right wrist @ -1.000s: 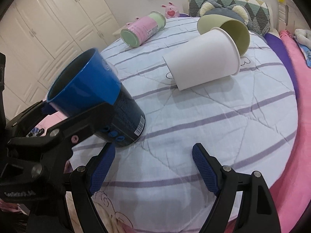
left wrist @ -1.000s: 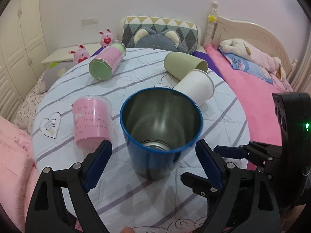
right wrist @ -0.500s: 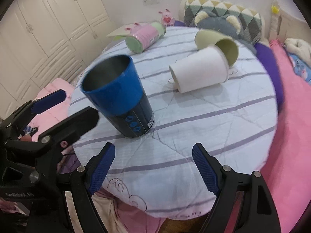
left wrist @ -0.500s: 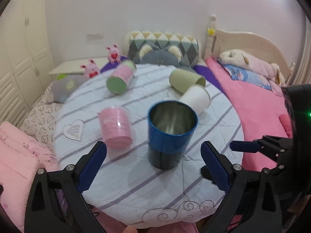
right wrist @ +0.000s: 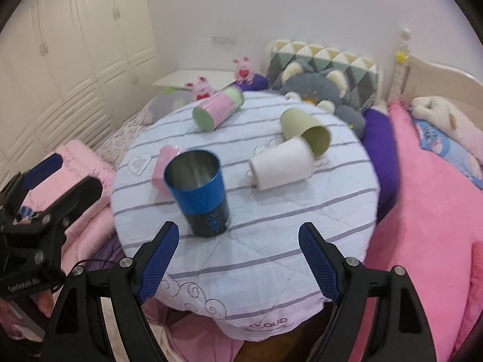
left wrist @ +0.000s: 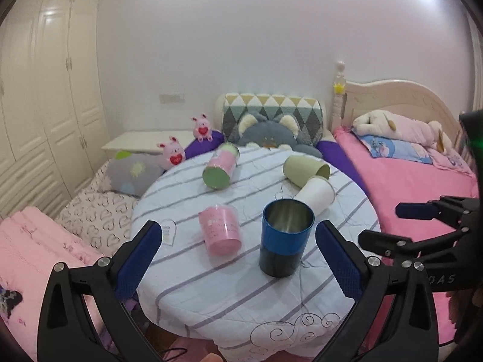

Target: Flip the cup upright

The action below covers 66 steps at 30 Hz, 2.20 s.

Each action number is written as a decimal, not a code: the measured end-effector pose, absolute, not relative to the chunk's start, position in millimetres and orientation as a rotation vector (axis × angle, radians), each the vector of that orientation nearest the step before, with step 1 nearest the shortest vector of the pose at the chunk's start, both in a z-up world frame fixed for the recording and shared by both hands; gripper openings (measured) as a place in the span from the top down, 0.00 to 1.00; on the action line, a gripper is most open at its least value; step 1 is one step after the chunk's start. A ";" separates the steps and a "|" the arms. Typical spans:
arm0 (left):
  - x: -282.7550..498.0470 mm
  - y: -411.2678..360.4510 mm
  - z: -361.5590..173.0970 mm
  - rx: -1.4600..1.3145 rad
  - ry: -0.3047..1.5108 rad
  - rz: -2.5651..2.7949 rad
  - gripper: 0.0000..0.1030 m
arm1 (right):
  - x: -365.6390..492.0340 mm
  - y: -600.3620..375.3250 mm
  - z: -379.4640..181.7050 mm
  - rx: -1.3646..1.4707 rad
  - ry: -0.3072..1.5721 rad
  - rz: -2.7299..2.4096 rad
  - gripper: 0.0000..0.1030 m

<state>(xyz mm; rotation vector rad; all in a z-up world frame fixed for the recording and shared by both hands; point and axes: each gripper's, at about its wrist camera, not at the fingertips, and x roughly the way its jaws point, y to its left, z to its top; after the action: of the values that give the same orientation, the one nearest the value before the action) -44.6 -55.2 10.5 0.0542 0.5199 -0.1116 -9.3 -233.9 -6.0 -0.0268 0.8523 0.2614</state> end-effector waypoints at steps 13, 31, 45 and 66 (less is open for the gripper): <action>-52.9 -62.7 16.4 0.062 0.505 -0.117 0.00 | -28.9 -240.5 19.3 0.000 0.744 0.241 0.20; -58.7 -62.2 24.3 0.031 0.421 -0.115 0.00 | -42.4 -247.0 31.1 0.022 0.616 0.231 0.20; -52.4 -64.9 18.6 0.049 0.419 -0.089 0.00 | -47.4 -238.0 33.1 0.005 0.509 0.254 0.20; -49.4 -65.0 15.1 0.065 0.429 -0.086 0.00 | -38.8 -240.2 23.9 0.027 0.524 0.256 0.20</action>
<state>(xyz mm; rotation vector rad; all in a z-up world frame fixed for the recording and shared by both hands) -49.4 -65.0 15.1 0.0650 0.4293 -0.0863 -38.8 -240.2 23.9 0.0271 0.5243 0.2557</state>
